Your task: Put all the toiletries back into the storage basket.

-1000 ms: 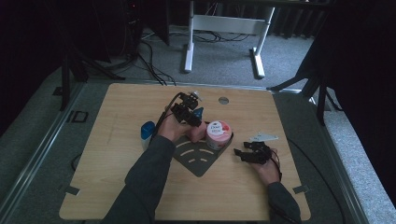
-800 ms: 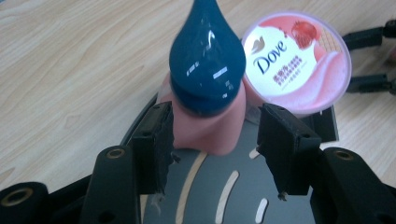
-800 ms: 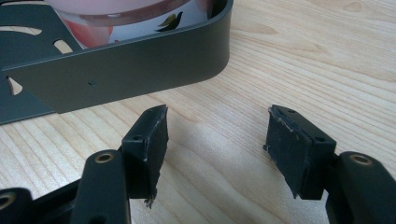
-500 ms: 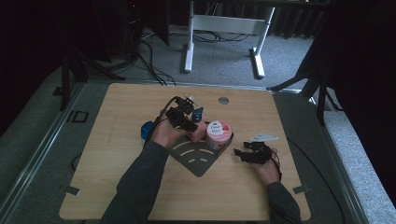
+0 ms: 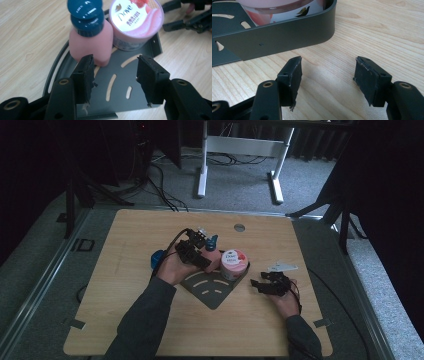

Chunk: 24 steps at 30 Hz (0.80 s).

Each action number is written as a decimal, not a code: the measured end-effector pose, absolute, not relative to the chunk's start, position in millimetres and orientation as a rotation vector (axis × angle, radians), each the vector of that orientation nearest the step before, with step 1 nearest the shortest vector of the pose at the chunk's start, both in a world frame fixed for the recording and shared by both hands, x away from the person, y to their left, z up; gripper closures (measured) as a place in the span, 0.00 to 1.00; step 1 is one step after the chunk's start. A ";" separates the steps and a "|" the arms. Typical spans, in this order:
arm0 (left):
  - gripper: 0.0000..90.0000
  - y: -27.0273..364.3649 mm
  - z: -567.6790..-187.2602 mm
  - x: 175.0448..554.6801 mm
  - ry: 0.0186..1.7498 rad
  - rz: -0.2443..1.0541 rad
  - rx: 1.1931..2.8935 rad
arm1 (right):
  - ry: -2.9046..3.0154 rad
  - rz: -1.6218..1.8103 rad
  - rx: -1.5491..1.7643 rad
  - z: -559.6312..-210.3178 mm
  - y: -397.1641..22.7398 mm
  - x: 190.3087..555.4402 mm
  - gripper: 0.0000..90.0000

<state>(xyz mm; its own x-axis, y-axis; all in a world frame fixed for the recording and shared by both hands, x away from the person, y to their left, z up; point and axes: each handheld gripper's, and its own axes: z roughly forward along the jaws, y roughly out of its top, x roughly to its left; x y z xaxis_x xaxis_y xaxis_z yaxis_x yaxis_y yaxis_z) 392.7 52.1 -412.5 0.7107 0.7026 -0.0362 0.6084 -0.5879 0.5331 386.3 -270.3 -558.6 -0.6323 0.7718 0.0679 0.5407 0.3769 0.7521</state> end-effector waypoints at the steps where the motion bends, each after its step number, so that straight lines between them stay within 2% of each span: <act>1: 0.54 52.1 -412.5 392.7 1.000 0.242 2.397 | 2.346 1.113 1.156 -558.6 -270.2 386.3 0.43; 10: 0.55 52.4 -407.3 377.8 0.929 0.236 2.429 | 2.347 1.117 1.162 -558.5 -270.8 386.4 0.43; 24: 0.55 70.7 -418.8 364.8 0.922 0.209 2.463 | 2.348 1.113 1.157 -558.5 -270.5 386.4 0.43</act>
